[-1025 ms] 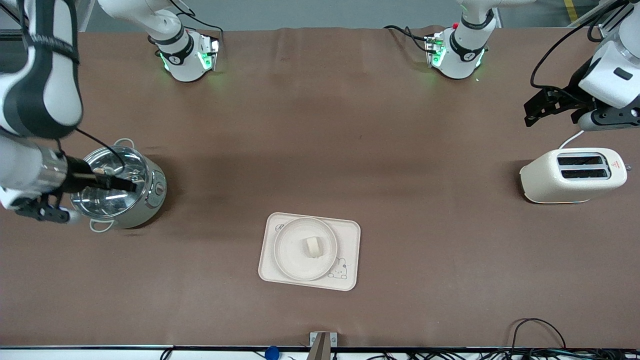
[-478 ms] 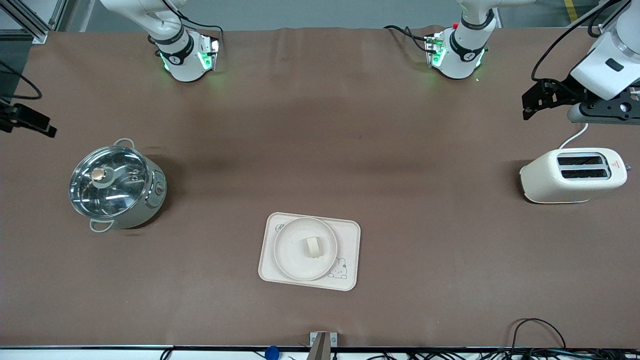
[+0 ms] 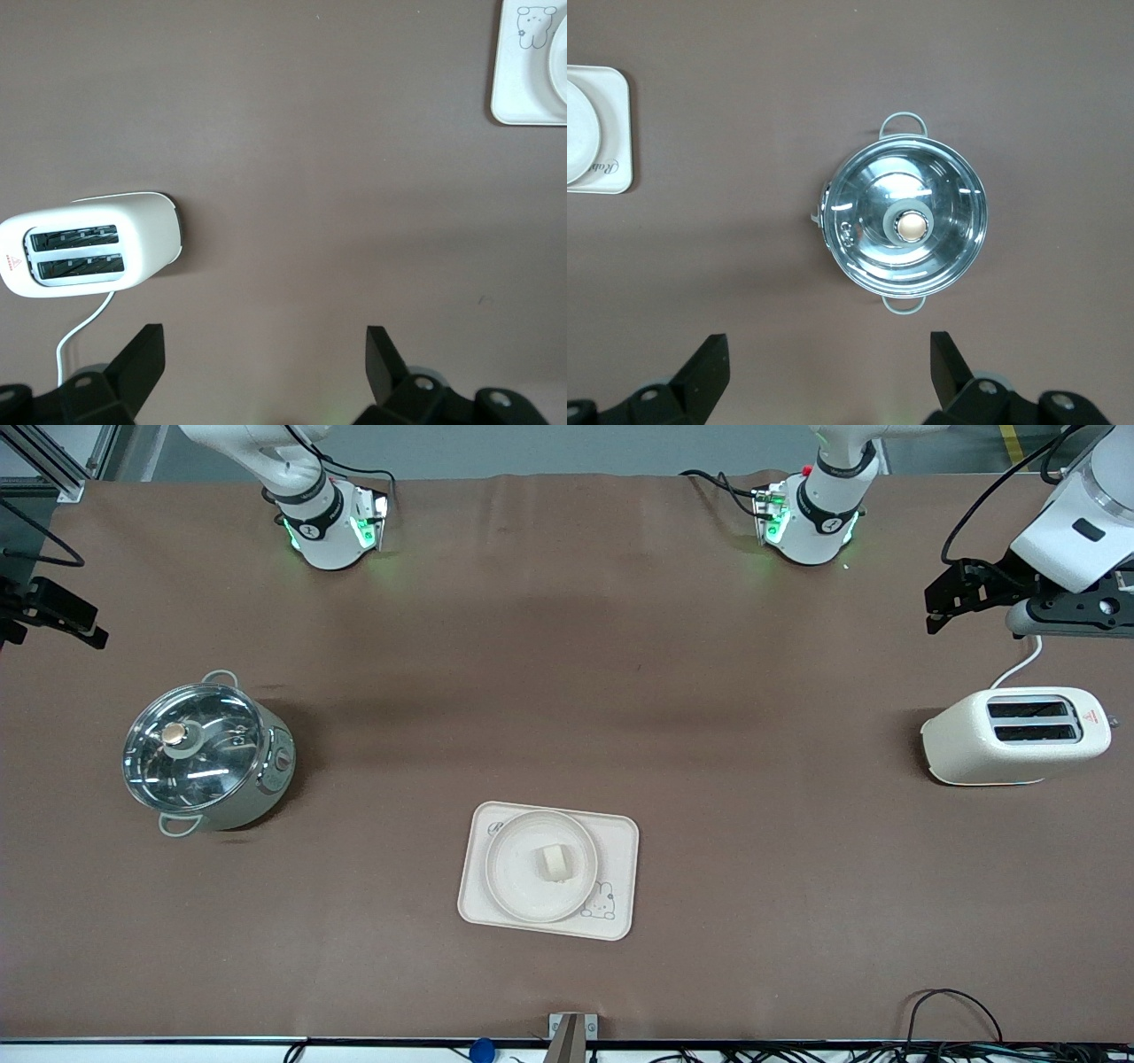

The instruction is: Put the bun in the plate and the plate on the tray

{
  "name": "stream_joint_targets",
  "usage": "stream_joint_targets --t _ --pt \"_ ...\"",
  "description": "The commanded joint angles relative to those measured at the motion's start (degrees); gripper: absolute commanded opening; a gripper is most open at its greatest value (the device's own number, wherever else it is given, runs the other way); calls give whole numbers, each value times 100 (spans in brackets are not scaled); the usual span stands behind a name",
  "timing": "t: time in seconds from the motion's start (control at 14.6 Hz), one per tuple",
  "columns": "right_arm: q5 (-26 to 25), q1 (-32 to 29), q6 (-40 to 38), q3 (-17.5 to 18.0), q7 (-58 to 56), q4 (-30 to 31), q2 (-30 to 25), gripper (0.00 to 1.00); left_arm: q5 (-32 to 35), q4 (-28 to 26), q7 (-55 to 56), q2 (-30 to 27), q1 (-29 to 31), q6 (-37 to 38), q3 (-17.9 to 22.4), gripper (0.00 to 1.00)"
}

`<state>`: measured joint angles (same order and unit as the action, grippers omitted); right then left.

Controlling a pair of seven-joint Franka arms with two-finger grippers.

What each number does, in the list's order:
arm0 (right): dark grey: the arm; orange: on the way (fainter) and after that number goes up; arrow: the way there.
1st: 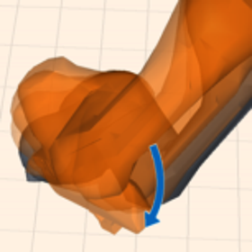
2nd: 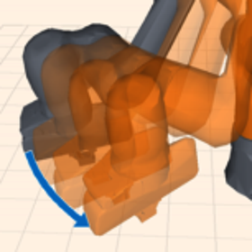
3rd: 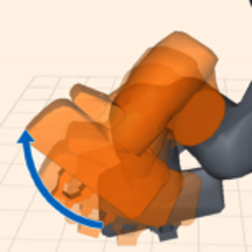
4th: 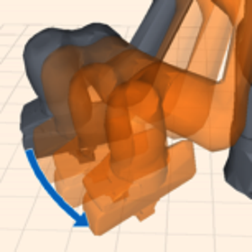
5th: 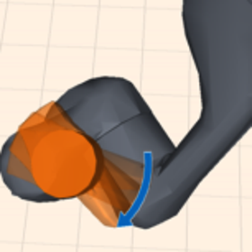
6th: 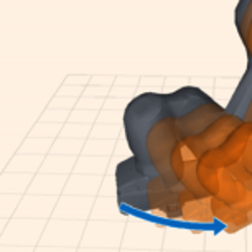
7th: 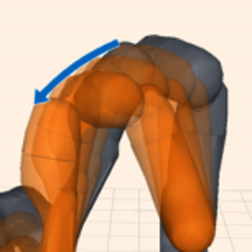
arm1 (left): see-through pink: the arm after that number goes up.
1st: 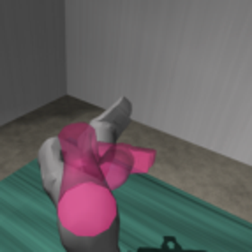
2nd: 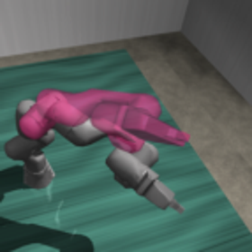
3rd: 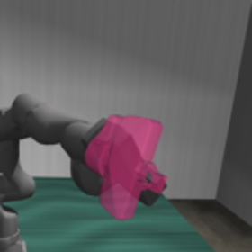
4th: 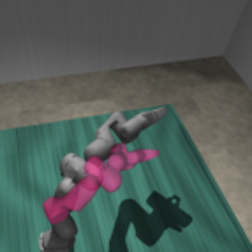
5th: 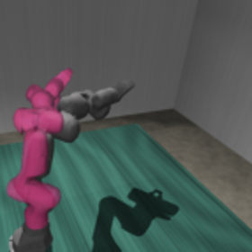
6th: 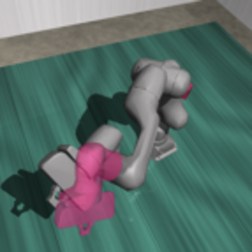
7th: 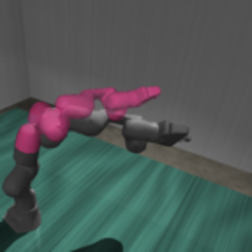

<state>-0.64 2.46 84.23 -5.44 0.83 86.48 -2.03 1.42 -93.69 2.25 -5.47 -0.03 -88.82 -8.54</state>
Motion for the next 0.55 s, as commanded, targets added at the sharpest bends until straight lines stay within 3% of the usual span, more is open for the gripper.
stream_joint_targets --t 0.0,0.48 --pt "-112 -175 -29 122 14 36 -78 100 -115 158 -111 73 56 -30 -7 100" --pt "-50 -685 -64 96 -206 211 -96 100 -124 255 -67 160 47 -21 -7 100"
